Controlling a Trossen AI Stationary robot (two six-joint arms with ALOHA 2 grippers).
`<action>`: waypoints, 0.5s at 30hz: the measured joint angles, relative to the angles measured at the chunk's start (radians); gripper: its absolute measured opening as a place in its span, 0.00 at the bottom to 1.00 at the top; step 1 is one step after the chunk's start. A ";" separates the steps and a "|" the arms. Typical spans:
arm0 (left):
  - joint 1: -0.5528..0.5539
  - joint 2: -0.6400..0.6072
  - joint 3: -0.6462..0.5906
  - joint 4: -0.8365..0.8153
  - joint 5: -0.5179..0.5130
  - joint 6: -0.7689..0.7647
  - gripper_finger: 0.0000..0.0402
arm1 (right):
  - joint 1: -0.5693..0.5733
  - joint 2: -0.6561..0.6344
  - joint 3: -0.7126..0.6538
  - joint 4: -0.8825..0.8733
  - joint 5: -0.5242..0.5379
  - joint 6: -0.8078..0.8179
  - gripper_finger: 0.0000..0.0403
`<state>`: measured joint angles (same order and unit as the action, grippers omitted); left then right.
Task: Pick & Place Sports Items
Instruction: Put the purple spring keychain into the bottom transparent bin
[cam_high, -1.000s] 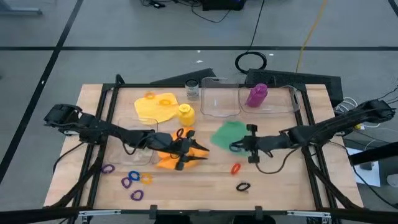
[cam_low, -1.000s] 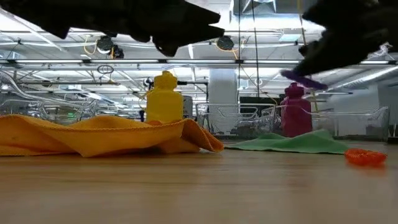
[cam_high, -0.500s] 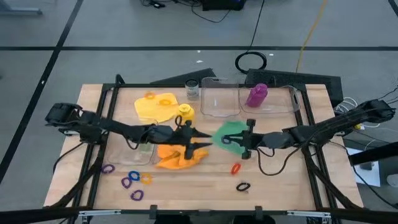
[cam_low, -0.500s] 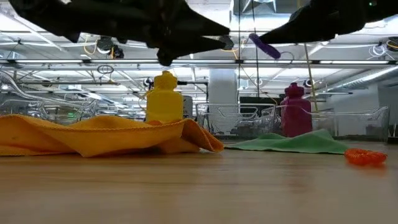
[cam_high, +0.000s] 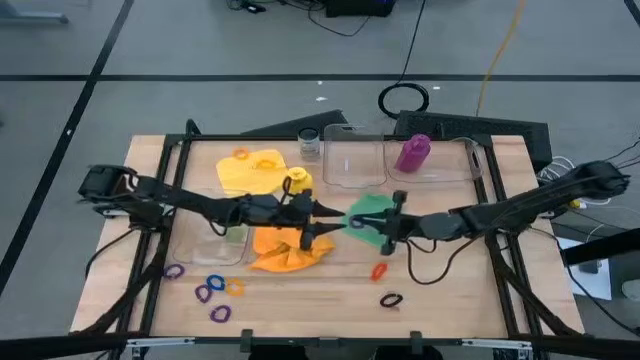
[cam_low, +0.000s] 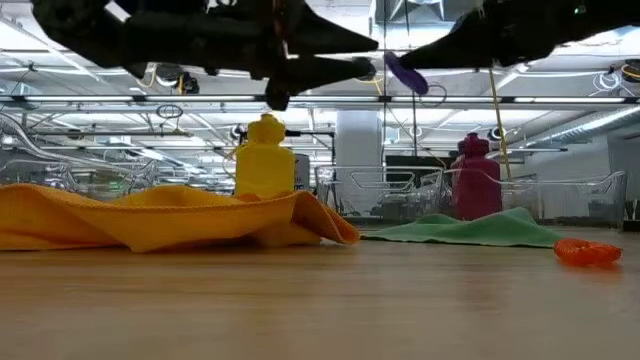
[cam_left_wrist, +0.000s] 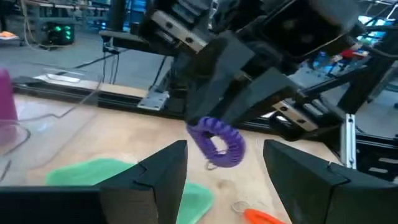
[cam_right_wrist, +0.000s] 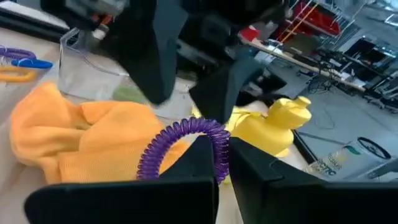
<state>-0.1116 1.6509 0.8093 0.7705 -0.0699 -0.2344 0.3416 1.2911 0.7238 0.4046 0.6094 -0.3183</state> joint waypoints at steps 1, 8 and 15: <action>0.000 0.008 0.000 0.009 0.000 0.000 0.45 | 0.000 0.006 0.000 0.014 0.000 -0.007 0.00; 0.000 0.056 0.000 0.095 0.036 0.004 0.45 | -0.005 0.017 0.000 0.042 0.001 -0.013 0.00; 0.000 0.062 0.000 0.122 0.052 0.019 0.45 | -0.008 0.017 0.000 0.041 0.024 -0.004 0.00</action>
<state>-0.1116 1.7130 0.8093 0.8929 -0.0181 -0.2150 0.3336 1.3079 0.7242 0.4454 0.6331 -0.3218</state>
